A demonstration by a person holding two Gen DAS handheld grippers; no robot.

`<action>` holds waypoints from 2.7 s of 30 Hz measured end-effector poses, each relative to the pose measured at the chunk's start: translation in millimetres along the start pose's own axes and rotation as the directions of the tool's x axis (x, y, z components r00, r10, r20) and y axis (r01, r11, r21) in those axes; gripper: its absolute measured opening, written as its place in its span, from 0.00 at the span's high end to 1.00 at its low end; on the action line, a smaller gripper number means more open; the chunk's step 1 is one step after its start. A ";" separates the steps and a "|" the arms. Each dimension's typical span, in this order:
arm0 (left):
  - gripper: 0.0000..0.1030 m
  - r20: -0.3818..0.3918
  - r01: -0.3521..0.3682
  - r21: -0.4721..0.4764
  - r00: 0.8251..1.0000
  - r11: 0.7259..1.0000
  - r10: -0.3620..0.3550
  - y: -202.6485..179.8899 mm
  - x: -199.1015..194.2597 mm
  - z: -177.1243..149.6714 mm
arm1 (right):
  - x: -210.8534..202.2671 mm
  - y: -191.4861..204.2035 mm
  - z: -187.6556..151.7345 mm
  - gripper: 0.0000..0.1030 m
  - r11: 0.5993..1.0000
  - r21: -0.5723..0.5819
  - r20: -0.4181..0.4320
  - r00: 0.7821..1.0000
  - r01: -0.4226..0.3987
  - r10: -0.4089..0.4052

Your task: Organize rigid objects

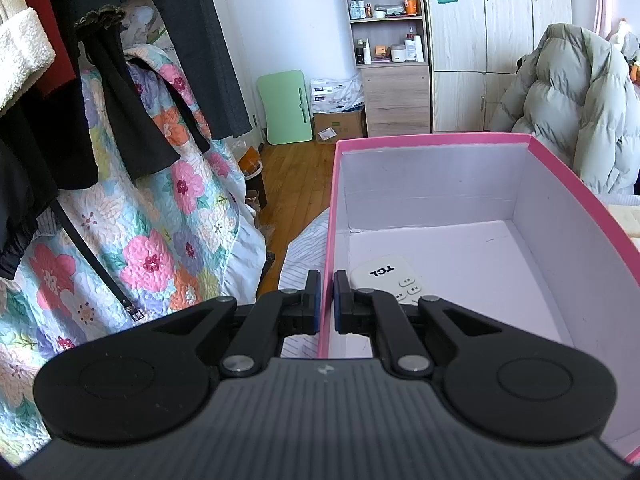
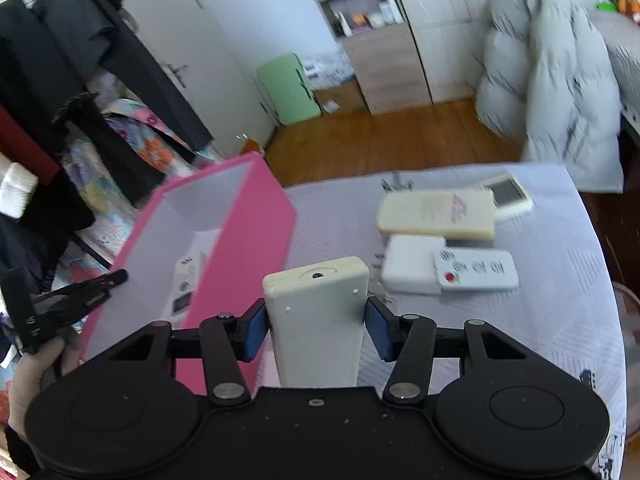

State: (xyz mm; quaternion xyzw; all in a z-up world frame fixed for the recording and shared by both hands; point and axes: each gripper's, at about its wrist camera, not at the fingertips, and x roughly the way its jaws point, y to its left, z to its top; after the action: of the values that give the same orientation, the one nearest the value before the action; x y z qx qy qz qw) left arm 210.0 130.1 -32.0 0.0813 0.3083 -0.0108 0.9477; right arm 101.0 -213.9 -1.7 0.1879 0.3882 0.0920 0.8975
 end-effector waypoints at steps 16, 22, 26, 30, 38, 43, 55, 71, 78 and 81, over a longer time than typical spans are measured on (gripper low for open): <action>0.94 -0.001 -0.001 -0.003 1.000 1.000 0.001 -0.6 0.2 0.3 | -28.8 69.1 47.8 0.44 0.936 -0.183 0.153 0.932 -0.302 0.330; 0.94 -0.001 -0.001 -0.001 1.000 1.000 0.001 -0.7 0.1 0.3 | 42.1 110.5 48.4 0.44 0.876 -0.236 0.066 0.892 -0.421 0.446; 0.94 -0.001 0.000 -0.003 1.000 1.000 0.000 -0.7 0.4 0.6 | 100.4 115.9 34.7 0.44 0.893 -0.200 0.012 0.911 -0.403 0.413; 0.95 0.002 0.004 -0.003 1.000 1.000 -0.004 -2.5 -0.8 -1.0 | 123.0 112.8 13.6 0.44 0.887 -0.202 -0.057 0.909 -0.414 0.412; 0.95 0.012 0.011 -0.016 1.000 1.000 -0.011 1.2 -1.5 -3.5 | 103.3 120.4 -2.9 0.45 0.868 -0.320 -0.128 0.925 -0.380 0.358; 0.95 0.014 0.012 -0.020 1.000 1.000 -0.012 3.7 -1.2 -3.5 | 107.8 114.3 2.9 0.45 0.865 -0.208 -0.146 0.889 -0.456 0.434; 0.95 0.010 0.018 -0.046 1.000 0.999 -0.018 6.2 2.3 -1.7 | 109.2 138.3 -10.6 0.44 0.846 -0.387 -0.145 0.930 -0.367 0.338; 0.95 0.013 0.028 -0.056 1.000 0.998 -0.027 5.0 1.1 -3.3 | 118.8 134.0 -0.6 0.80 0.921 -0.157 -0.240 0.918 -0.357 0.315; 0.95 0.012 0.031 -0.062 0.999 0.998 -0.031 6.3 -0.1 -2.2 | 138.0 129.0 0.6 0.80 0.910 0.061 -0.186 0.891 -0.411 0.415; 0.95 0.013 0.036 -0.063 0.999 0.997 -0.035 7.3 -0.4 -1.9 | 147.3 134.9 -4.5 0.78 0.930 0.045 -0.196 0.910 -0.365 0.366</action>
State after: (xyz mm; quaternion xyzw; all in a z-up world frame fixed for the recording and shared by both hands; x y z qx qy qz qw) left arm 209.0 137.6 -32.2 0.0458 0.3044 -0.0183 0.9513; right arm 195.4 -43.7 -46.9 0.2500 0.4352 0.2754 0.8199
